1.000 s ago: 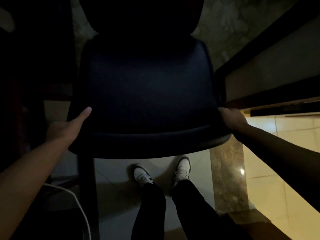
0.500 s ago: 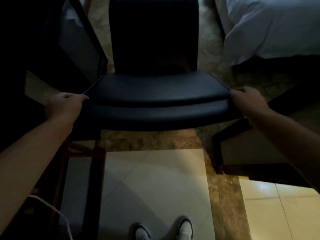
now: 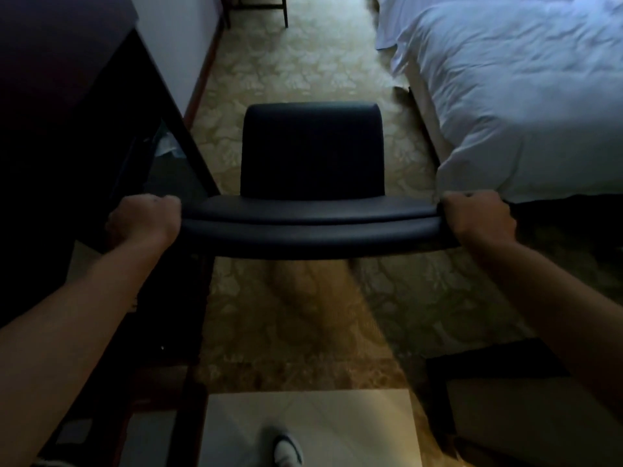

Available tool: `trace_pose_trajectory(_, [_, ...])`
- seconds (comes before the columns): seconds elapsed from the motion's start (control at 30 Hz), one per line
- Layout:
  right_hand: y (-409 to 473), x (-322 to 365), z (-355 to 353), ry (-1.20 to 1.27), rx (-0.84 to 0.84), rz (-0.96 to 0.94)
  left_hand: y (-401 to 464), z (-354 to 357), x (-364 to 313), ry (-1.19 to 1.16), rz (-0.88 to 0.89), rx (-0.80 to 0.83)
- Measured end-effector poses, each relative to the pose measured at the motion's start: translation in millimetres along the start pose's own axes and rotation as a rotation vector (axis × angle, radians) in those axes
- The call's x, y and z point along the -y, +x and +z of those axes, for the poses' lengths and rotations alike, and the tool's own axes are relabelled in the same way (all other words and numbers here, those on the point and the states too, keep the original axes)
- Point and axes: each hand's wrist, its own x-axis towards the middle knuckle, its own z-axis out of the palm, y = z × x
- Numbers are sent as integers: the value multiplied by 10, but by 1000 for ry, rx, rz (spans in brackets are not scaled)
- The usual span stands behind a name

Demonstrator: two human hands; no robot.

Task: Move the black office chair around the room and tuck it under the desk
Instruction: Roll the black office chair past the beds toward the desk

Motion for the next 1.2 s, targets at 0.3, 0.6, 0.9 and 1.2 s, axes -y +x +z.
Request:
trace_pose_trajectory(0.3, [1365,1084,-221,-158,88,16,1166,-133,-1337,32,27,53])
trace_pose_trajectory(0.6, [2427,1992,-215,44,-107,195,2097,-70,-2403,24,68,71])
trace_pose_trajectory(0.9, [3591,2541,-78,90,-118,196,2938,146,-3201,-68,14,47])
trace_pose_trajectory(1.2, [4252,2864,85,61,4,102,3403,283,-3675,-64,-16,84])
